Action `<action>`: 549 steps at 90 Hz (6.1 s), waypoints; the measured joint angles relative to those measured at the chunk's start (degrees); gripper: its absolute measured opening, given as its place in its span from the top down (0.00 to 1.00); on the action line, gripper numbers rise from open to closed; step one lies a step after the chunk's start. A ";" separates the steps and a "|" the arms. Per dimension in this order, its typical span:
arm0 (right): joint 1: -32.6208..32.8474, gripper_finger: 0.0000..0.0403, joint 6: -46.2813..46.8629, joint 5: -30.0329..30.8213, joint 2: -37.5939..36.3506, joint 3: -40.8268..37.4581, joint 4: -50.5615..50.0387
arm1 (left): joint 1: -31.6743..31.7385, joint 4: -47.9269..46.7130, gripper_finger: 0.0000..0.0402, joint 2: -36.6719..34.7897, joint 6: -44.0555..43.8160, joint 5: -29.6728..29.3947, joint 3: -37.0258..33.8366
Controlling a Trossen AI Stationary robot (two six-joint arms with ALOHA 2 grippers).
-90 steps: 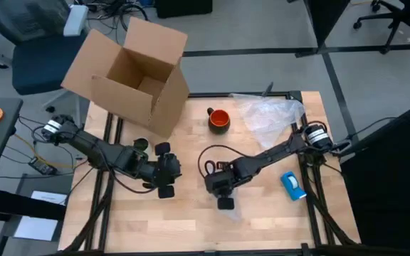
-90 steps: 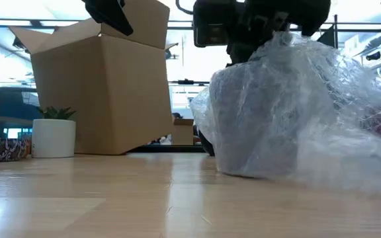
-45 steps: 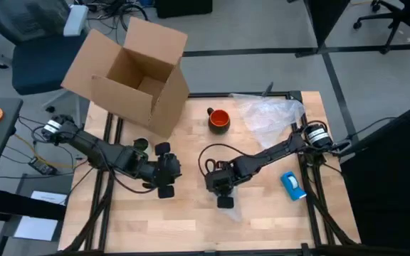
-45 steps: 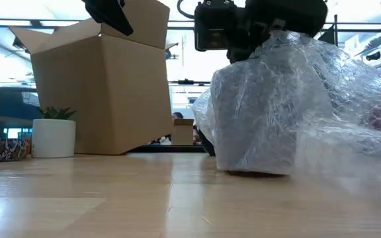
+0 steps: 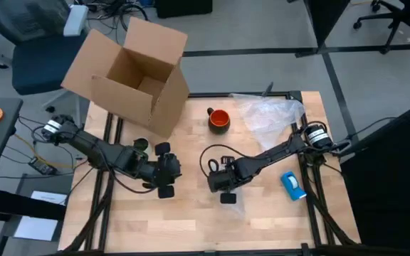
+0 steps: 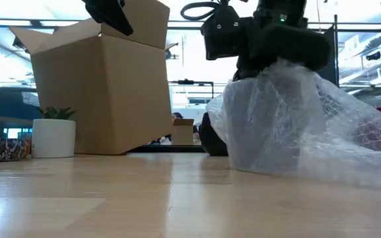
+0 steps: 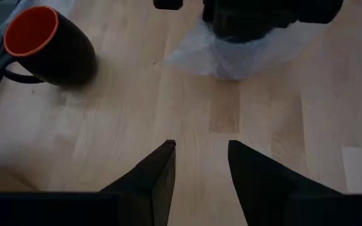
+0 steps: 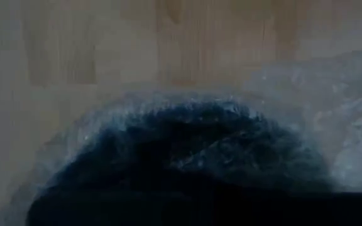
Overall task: Wrap mug
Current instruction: Wrap the blue mug with bubble wrap
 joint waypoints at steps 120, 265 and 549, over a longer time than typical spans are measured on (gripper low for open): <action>-2.43 1.00 0.07 -8.83 -1.95 0.58 -5.11 | 0.00 0.02 0.68 0.02 0.00 -0.02 -0.02; -2.25 1.00 -1.44 -9.25 -1.73 8.24 -15.02 | 0.04 0.02 0.68 0.02 0.00 -0.02 -0.02; -5.17 1.00 -5.57 -7.57 -5.17 6.63 -13.26 | 0.07 0.08 0.68 0.04 0.02 -1.50 -0.02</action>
